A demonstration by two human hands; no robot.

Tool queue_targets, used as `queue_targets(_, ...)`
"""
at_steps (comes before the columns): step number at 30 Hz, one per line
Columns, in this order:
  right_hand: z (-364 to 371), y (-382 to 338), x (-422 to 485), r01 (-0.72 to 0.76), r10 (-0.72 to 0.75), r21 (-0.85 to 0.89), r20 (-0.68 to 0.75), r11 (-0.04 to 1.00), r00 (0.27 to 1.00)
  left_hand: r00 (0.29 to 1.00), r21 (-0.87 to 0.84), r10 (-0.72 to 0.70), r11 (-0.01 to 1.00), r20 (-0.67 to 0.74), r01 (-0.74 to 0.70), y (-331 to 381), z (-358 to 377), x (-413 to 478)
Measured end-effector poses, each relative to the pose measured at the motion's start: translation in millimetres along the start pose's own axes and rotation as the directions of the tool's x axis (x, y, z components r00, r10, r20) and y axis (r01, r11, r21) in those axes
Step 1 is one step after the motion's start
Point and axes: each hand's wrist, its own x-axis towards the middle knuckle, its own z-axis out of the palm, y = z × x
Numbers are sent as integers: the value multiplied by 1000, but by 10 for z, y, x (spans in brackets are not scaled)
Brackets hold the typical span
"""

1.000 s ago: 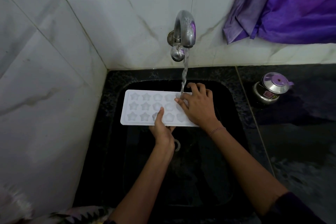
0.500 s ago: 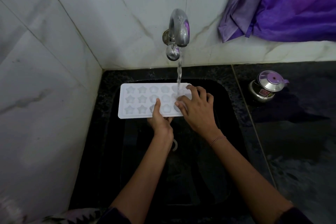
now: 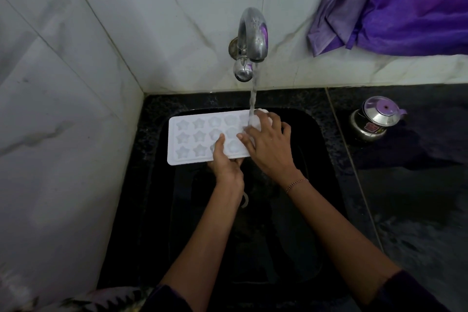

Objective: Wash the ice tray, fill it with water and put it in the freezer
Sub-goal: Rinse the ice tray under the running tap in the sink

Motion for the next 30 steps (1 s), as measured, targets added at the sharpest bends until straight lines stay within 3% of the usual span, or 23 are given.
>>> queue_targets(3,-3,88,-37,61,-63,37,49,997,997,999,-10,27,1000,-28,-27,50,7,78)
queue_targets(8,3,113,-164,64,-65,31,12,997,998,998,-20,37,999,-51,-38,49,56,102)
queue_targets(15,59,118,-174,56,-60,-140,-25,989,998,999,12,44,999,-30,-44,46,147,139)
queue_targets(23,27,245,-107,168,-163,-69,70,983,984,999,35,37,999,-38,-36,85,164,191)
queue_targets(27,37,217,-103,133,-128,-108,49,985,991,999,41,48,998,-26,-46,95,237,158)
queue_targets(30,122,176,-152,107,-107,4,40,994,993,999,55,41,998,-16,-40,120,247,162)
